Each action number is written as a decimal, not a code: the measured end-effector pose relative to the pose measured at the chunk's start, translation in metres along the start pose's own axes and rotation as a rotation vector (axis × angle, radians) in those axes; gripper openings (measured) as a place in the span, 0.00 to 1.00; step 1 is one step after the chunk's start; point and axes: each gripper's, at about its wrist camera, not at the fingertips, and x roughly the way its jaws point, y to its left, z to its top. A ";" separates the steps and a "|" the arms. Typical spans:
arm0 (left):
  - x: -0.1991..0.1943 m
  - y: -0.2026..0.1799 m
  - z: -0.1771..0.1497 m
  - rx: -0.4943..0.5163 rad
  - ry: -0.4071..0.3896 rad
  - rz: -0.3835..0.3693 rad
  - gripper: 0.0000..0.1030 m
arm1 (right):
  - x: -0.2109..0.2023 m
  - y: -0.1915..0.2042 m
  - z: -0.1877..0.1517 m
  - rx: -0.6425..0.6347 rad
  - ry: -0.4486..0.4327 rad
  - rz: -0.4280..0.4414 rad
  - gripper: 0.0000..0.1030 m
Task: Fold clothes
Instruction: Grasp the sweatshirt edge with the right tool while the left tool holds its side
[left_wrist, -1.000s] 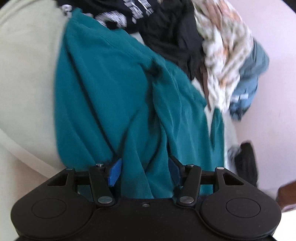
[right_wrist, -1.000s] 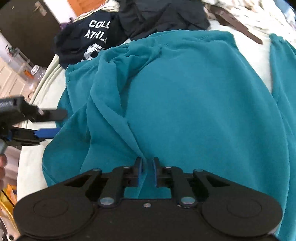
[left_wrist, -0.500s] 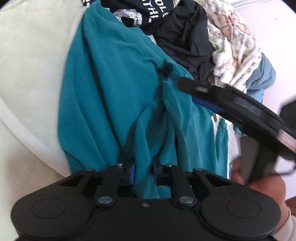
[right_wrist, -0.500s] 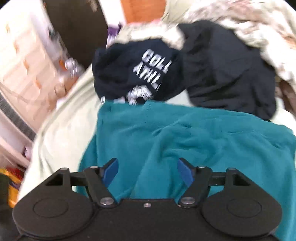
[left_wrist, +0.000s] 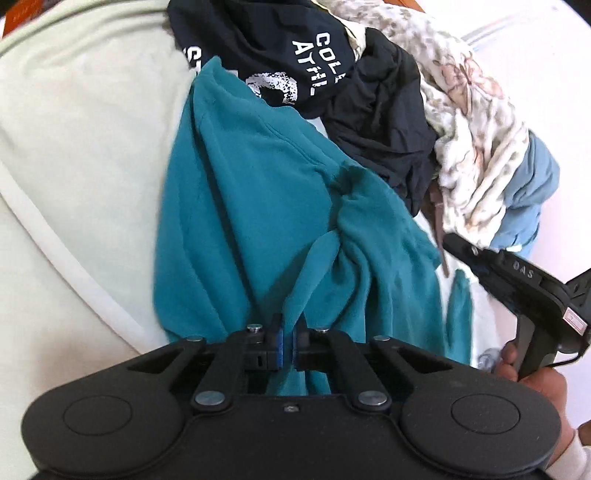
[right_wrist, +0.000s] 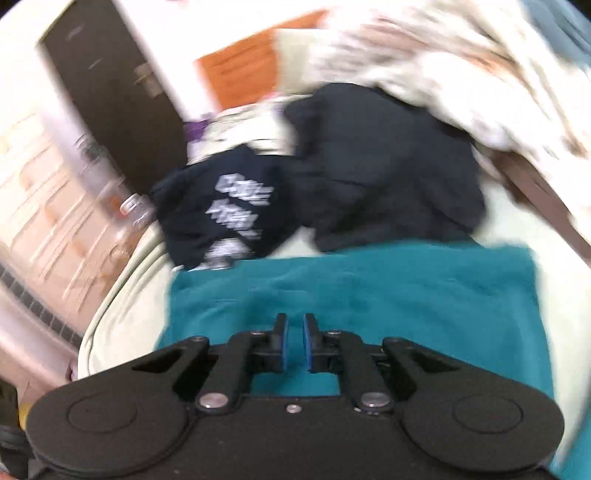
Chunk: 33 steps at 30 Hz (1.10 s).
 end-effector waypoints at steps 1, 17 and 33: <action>0.002 -0.001 0.000 -0.006 0.009 -0.003 0.02 | 0.002 -0.005 -0.003 0.006 0.020 -0.004 0.08; -0.002 -0.017 -0.005 -0.008 -0.038 -0.081 0.01 | 0.101 0.108 -0.014 -0.363 0.224 -0.004 0.08; -0.009 -0.007 -0.010 0.012 -0.115 0.005 0.01 | 0.054 -0.029 -0.011 0.075 0.141 0.020 0.10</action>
